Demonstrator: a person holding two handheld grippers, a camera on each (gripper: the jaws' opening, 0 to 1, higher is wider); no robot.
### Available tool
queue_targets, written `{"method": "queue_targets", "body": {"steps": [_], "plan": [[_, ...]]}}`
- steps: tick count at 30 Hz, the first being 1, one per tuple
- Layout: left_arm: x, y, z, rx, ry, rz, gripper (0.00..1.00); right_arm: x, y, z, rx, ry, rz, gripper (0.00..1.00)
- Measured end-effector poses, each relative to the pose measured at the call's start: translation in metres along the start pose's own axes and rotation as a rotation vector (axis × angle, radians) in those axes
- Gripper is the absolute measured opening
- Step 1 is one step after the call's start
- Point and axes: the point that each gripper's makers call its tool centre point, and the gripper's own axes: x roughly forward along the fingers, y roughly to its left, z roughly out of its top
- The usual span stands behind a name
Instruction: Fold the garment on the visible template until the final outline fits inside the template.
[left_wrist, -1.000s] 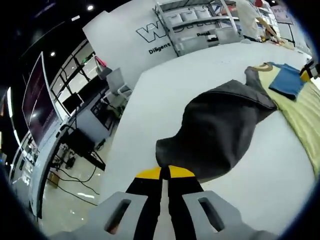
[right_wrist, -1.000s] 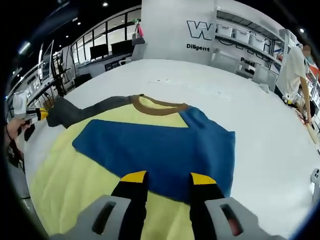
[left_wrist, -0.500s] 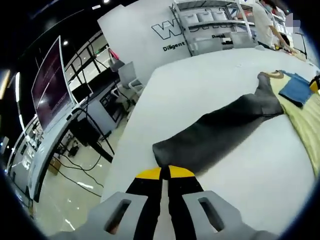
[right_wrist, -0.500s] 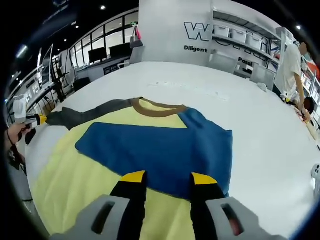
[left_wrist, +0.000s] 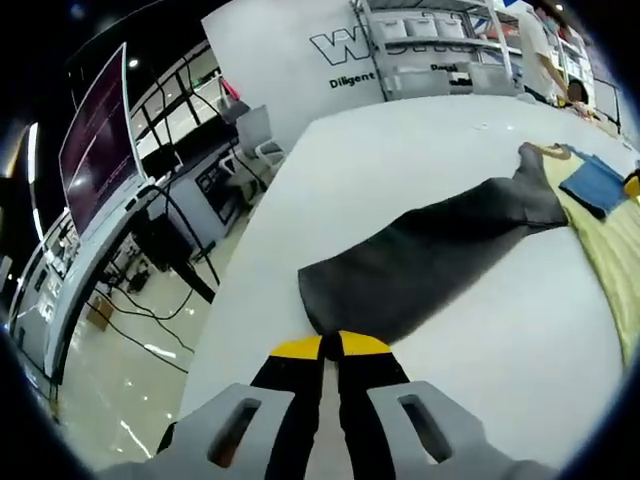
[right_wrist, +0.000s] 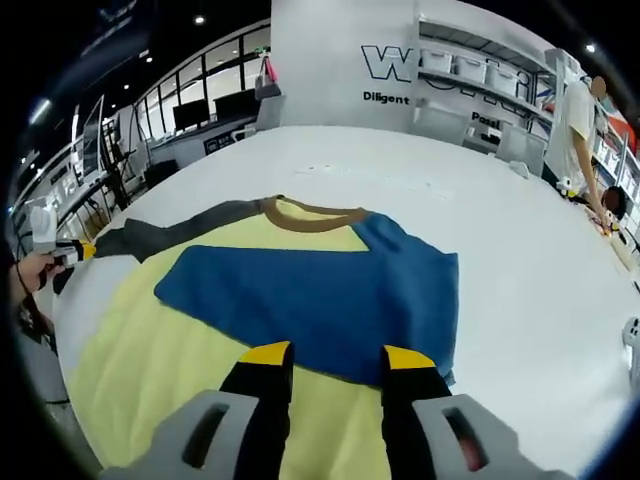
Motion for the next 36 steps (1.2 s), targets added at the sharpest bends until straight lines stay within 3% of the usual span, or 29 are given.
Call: {"method": "queue_targets", "body": {"steps": [6,8,10,11,13,22,28,36], "plan": [[-0.008,0.006,0.014,0.069,-0.016,0.011,0.17,-0.001,0.003,0.000,0.004,-0.005,0.008,0.31],[-0.010,0.000,0.028,0.127,-0.047,-0.054,0.18,-0.002,0.004,0.001,0.008,-0.007,0.012,0.31],[-0.009,-0.021,0.039,0.203,-0.077,-0.182,0.20,-0.002,0.007,0.001,0.006,-0.009,0.019,0.31],[-0.009,-0.023,0.040,0.214,-0.080,-0.192,0.19,-0.002,0.008,0.001,0.006,-0.010,0.020,0.31],[-0.006,-0.037,0.048,0.315,-0.101,-0.245,0.19,-0.002,0.009,0.000,0.005,-0.010,0.023,0.32],[0.009,-0.055,0.061,0.393,-0.113,-0.295,0.21,-0.004,0.014,-0.001,0.003,-0.008,0.036,0.32],[0.015,-0.054,0.068,0.431,-0.123,-0.316,0.22,-0.005,0.015,-0.002,0.001,-0.010,0.038,0.32],[0.025,-0.068,0.079,0.501,-0.144,-0.407,0.24,-0.010,0.017,-0.004,-0.001,-0.012,0.039,0.32]]}}
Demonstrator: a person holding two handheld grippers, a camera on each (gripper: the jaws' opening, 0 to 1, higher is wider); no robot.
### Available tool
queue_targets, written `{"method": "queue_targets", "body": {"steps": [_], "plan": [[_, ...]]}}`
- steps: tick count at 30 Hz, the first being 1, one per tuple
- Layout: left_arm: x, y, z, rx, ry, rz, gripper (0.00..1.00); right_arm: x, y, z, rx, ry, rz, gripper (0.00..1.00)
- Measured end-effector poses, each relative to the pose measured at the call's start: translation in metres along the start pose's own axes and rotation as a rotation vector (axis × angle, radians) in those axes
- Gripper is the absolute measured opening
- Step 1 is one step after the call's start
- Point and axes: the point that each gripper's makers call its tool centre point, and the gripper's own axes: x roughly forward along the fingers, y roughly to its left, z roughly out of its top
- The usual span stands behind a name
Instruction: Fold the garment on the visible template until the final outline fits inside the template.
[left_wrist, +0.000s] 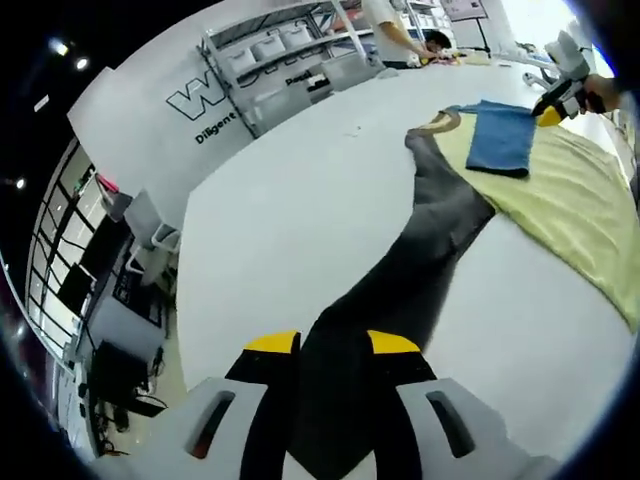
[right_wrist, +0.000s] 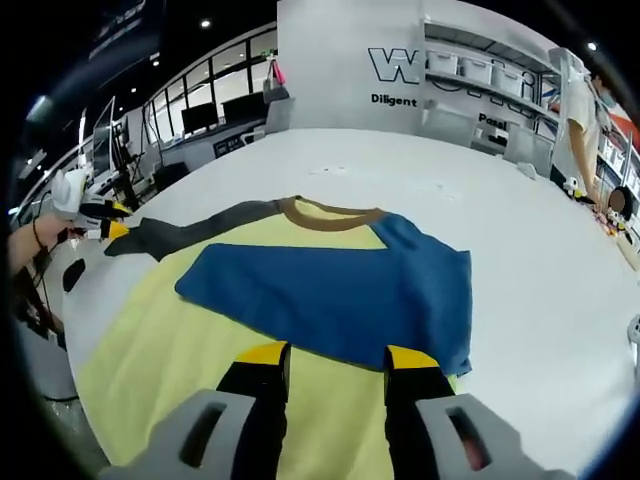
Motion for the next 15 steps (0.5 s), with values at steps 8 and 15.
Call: {"method": "queue_targets", "body": {"steps": [8,15], "plan": [[0.018,0.002,0.008,0.171,0.003,-0.088,0.26,-0.004,0.002,-0.001,-0.004,0.000,0.002,0.32],[0.022,-0.007,0.010,0.227,0.010,-0.191,0.27,-0.005,0.000,-0.002,0.001,0.001,-0.004,0.32]]}}
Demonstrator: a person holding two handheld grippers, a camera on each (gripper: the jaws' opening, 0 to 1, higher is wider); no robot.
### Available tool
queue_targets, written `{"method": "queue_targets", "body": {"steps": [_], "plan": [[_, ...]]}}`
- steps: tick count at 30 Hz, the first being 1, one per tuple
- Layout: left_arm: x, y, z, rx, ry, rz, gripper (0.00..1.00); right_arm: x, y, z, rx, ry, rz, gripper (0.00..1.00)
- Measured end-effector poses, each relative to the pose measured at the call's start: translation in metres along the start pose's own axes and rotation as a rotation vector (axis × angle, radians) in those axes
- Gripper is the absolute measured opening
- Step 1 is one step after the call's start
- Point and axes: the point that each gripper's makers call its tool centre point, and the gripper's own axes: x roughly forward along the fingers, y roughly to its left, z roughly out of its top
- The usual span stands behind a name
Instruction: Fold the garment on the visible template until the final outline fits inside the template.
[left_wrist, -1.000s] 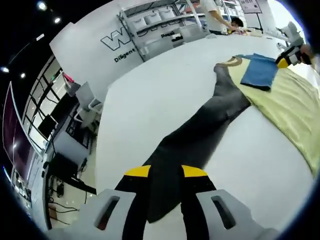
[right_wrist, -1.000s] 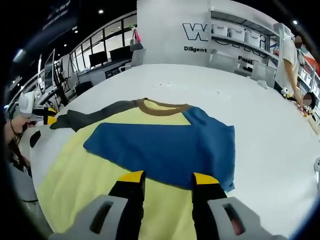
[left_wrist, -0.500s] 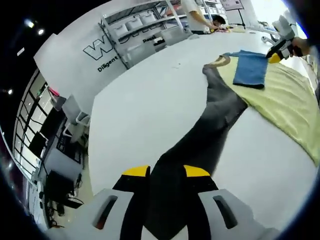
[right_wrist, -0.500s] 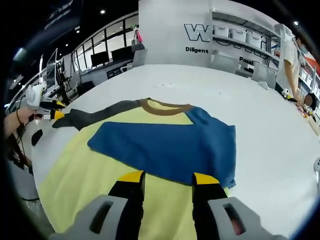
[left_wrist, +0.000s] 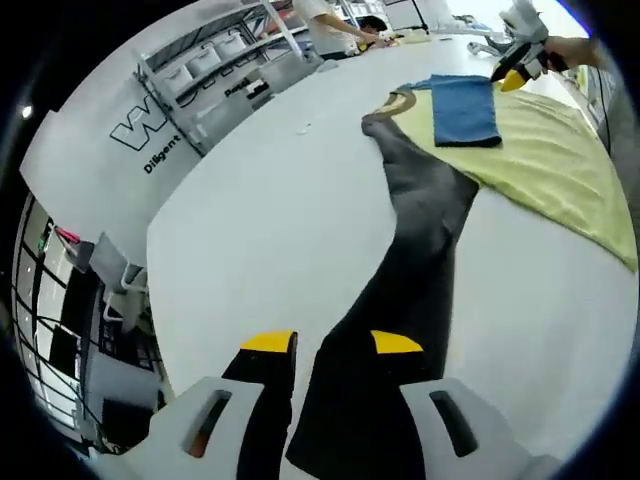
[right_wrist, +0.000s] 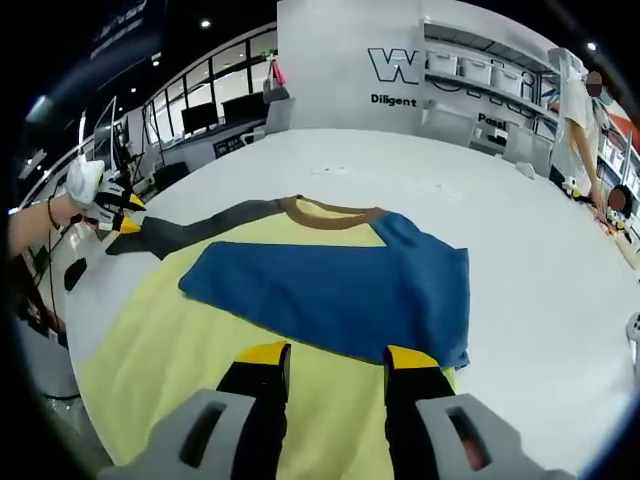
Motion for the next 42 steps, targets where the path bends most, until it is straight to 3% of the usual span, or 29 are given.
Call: {"method": "queue_targets", "body": {"steps": [3,11,20,27,33,37,42], "plan": [[0.006,0.000,0.000,0.053,0.012,-0.028,0.27,-0.001,-0.001,0.000,0.000,0.001,-0.002,0.32],[0.015,0.002,0.005,0.082,0.018,-0.101,0.23,-0.002,0.001,0.001,-0.005,0.001,0.002,0.32],[0.015,-0.011,0.002,0.108,0.032,-0.179,0.04,-0.003,0.014,0.000,-0.017,0.001,0.040,0.34],[0.005,-0.011,0.006,0.142,0.020,-0.155,0.03,-0.005,0.037,0.006,-0.044,-0.021,0.114,0.37],[-0.011,-0.007,0.012,0.122,0.013,-0.090,0.03,-0.011,0.061,0.015,-0.101,-0.058,0.191,0.41],[-0.021,-0.005,0.017,0.117,0.008,-0.037,0.03,-0.017,0.073,0.022,-0.115,-0.065,0.222,0.49],[-0.030,-0.009,0.022,0.119,0.021,-0.004,0.03,-0.021,0.078,0.023,-0.147,-0.064,0.232,0.49]]}}
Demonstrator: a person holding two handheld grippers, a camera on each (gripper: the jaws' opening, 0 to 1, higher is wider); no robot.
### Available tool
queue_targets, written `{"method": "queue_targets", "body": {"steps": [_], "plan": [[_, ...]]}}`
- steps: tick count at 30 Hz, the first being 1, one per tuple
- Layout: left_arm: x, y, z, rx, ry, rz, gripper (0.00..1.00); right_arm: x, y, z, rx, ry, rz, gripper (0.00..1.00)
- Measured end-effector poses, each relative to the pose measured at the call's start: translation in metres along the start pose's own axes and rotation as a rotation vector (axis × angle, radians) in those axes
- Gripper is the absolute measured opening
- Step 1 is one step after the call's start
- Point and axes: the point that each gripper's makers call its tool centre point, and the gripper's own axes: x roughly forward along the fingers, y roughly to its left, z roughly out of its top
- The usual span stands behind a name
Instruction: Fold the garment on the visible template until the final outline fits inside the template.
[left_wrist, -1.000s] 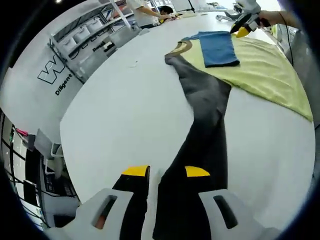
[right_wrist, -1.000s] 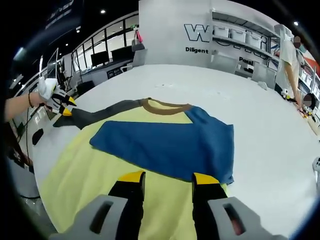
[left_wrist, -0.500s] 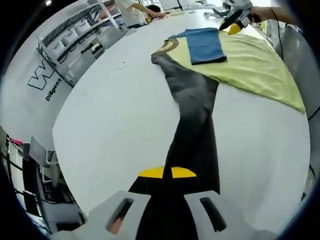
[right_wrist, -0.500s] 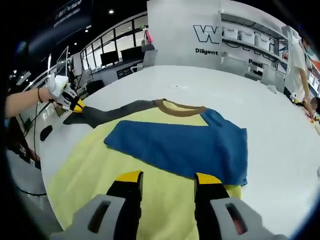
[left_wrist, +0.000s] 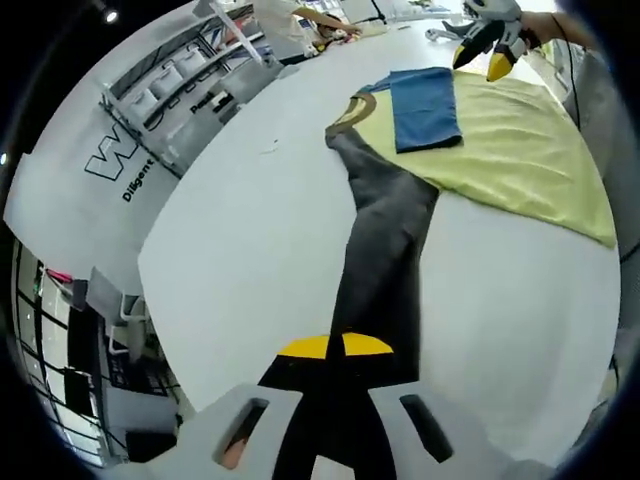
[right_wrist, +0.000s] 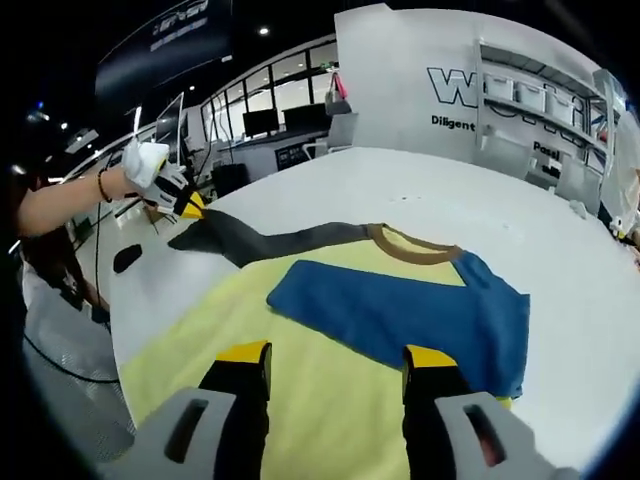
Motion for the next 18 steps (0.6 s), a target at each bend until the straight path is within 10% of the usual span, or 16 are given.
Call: {"method": "queue_targets", "body": {"steps": [18], "plan": [[-0.032,-0.045,0.007,0.048,0.106,0.199,0.03,-0.007,0.009,-0.003,0.005,0.011,0.025,0.49]]}}
